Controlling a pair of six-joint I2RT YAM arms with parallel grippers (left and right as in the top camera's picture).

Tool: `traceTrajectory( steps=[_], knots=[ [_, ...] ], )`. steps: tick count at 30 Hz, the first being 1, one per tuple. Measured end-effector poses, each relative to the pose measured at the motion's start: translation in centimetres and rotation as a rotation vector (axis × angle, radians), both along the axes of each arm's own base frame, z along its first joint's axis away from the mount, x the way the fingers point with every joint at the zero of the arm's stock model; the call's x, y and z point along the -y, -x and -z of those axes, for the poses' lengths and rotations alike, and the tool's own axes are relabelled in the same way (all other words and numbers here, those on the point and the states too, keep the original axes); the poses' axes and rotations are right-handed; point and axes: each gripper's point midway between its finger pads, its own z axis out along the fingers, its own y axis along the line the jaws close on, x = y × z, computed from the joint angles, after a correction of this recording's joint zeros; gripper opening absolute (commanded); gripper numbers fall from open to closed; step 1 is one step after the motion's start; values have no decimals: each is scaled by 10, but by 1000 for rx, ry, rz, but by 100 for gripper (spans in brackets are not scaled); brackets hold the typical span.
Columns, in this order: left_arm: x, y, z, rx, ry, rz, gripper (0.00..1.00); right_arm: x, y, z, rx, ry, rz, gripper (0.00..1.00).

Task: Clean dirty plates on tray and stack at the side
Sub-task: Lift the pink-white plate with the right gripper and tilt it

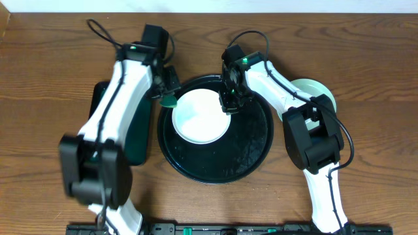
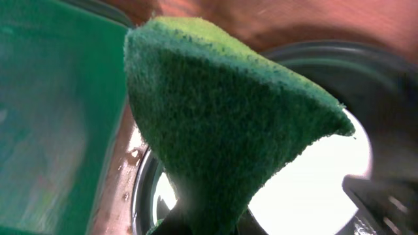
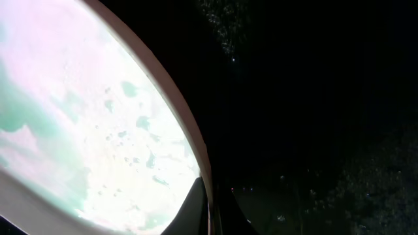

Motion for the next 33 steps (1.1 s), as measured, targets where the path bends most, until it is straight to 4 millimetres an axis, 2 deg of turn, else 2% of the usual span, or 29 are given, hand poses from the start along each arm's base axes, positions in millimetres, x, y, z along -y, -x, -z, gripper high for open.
traceTrajectory(
  steps=[4,8,9,11,12,16,23,28,33],
  knots=[
    [-9,6,-38,86,-1,17,7,1,-1,-3,19,7,-7,1],
    [-29,3,-43,105,-25,-19,7,5,-5,-16,104,77,-29,1],
    [-41,1,-42,103,-39,-40,7,8,-10,-42,202,129,-43,1],
    [-46,1,-42,102,-48,-48,7,18,-12,-69,288,203,-48,1],
    [-47,2,-42,101,-50,-48,7,27,-13,-90,352,262,-43,1],
    [-47,2,-42,101,-51,-46,7,49,-7,-138,517,458,-16,1],
    [-47,2,-42,101,-51,-46,7,61,9,-185,747,769,-24,1],
    [-47,0,-42,106,-51,-46,7,54,29,-218,913,926,-70,1],
    [-47,0,-42,107,-51,-46,7,37,49,-249,1092,1016,-117,1]
  ],
)
